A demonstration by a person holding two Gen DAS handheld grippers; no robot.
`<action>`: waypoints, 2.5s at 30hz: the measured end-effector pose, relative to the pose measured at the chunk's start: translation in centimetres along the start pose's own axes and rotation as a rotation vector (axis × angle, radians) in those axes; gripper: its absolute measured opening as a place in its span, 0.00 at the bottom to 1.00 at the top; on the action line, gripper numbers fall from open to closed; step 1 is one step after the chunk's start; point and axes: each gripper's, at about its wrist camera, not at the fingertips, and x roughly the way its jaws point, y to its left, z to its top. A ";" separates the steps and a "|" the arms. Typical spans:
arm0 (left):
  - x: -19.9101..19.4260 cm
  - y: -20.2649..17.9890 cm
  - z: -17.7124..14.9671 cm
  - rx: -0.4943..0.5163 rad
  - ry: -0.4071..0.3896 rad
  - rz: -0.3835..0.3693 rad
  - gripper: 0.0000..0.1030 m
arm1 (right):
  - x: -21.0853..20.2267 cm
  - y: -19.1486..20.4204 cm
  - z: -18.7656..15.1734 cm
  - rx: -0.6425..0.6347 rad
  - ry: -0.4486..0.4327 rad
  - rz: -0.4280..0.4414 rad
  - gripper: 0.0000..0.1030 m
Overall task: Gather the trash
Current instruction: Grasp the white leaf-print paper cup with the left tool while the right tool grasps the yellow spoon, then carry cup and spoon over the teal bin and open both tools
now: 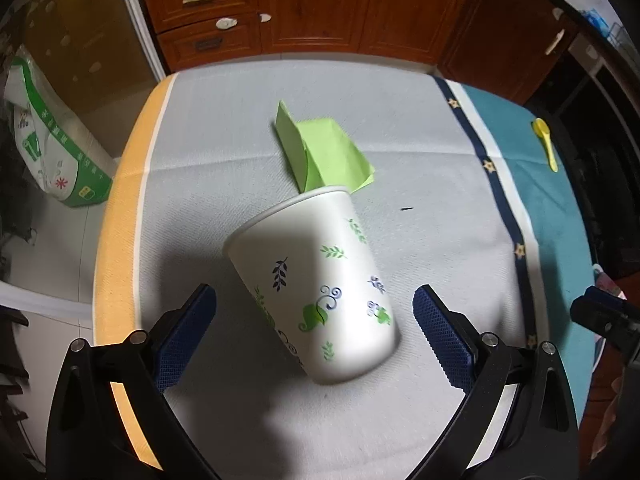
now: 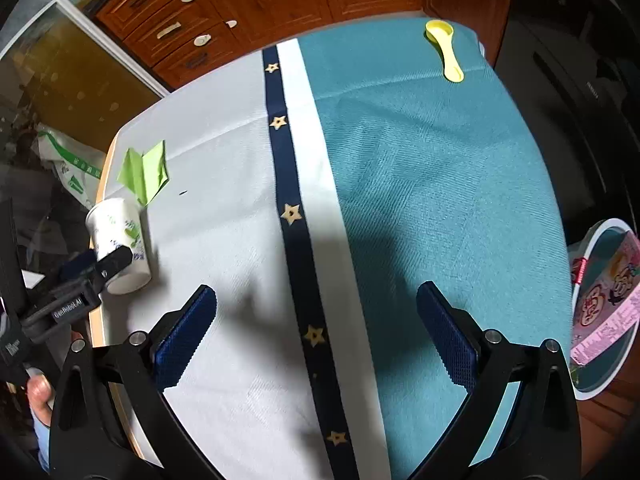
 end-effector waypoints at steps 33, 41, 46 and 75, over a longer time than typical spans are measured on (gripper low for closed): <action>0.9 -16.7 5.0 0.366 -0.146 -0.285 0.61 | 0.9 -11.7 12.5 0.090 -0.252 -0.023 0.60; 4.3 -17.6 7.2 0.350 -0.110 -0.294 0.62 | 4.5 -12.9 17.3 0.078 -0.268 -0.028 0.38; 5.2 -17.4 7.5 0.337 -0.101 -0.298 0.63 | 5.2 -12.1 18.0 0.024 -0.293 -0.090 0.16; -8.1 -22.9 -4.6 0.503 -0.173 -0.338 0.63 | -11.9 -11.6 -3.1 0.075 -0.359 0.009 0.15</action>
